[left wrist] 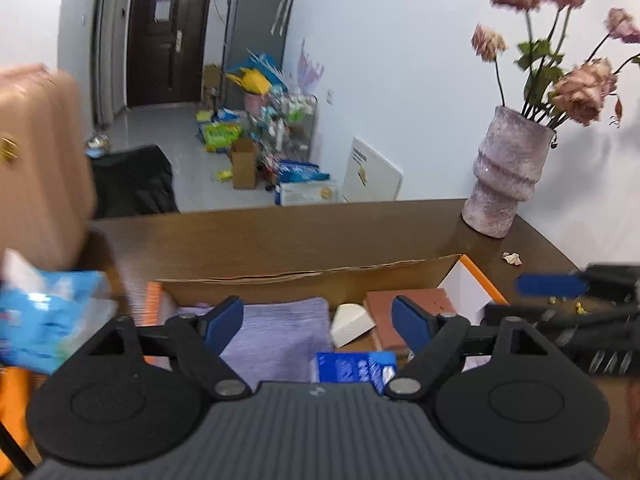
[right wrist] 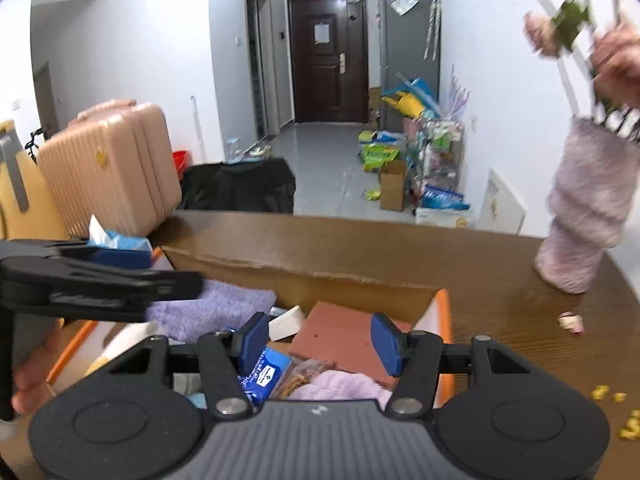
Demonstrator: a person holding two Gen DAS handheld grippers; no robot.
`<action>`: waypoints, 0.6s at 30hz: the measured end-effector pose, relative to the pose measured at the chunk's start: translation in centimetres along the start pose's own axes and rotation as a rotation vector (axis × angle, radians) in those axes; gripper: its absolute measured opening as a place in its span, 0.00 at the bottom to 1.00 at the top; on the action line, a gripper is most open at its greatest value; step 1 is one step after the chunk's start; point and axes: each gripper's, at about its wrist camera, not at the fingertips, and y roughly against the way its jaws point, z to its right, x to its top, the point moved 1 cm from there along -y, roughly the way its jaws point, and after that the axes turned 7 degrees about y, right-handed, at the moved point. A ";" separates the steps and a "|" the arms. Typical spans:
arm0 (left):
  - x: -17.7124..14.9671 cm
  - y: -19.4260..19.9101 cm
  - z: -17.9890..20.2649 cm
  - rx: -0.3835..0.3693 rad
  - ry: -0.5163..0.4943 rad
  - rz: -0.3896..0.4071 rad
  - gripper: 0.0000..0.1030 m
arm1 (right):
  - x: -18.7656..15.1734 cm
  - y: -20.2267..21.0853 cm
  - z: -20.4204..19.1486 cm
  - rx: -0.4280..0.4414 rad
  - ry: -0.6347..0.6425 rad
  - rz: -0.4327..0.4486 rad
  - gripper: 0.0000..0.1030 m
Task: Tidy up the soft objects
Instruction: 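Withdraw both grippers from the box back over the table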
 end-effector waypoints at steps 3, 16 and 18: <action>-0.1 4.6 -0.8 0.058 -0.024 0.061 0.85 | 0.5 3.9 0.7 -0.034 -0.010 0.044 0.69; -5.7 19.3 -0.2 0.185 -0.014 0.377 0.97 | -4.5 13.1 -2.3 -0.173 -0.046 0.231 0.84; -6.5 20.5 0.5 0.179 -0.018 0.397 0.98 | -5.2 14.6 -3.2 -0.177 -0.039 0.251 0.85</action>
